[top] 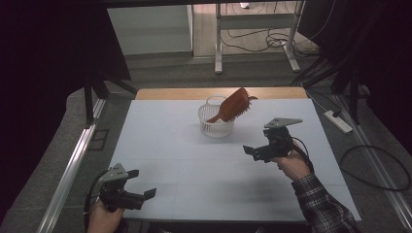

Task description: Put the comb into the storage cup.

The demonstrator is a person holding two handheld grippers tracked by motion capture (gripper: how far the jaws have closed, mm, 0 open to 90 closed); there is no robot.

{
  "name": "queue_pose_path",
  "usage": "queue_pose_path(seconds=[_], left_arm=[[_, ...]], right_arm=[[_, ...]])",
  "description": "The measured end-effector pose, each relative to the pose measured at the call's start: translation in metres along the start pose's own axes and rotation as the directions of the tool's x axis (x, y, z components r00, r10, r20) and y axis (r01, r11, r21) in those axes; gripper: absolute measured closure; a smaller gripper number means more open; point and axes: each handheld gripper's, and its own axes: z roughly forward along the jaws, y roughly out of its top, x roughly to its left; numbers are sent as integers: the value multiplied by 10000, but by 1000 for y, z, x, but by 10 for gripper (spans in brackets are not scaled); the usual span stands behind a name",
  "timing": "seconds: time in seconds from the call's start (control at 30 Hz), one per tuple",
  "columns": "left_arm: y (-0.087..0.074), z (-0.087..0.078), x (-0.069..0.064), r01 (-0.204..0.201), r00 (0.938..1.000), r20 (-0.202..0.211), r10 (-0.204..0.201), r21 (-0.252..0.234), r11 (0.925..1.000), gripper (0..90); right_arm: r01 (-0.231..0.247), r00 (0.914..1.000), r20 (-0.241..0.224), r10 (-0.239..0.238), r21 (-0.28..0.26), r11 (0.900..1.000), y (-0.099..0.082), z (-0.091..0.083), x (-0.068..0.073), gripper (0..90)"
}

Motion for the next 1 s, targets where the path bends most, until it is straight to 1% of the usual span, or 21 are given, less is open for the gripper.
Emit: queue_pose_path(seconds=[0.43,0.57,1.0], left_arm=[[0,0,0,21,10000,17,-21,-6,10000,13],[0,0,0,40,10000,31,-40,-17,10000,14],[0,0,1,79,10000,42,-79,-32,10000,14]], right_arm=[[-28,10000,45,28,-27,10000,-11,-12,0,0],[-19,10000,96,19,45,10000,-15,-16,0,0],[-182,9995,259,179,106,9998,-32,-30,-4,0]])
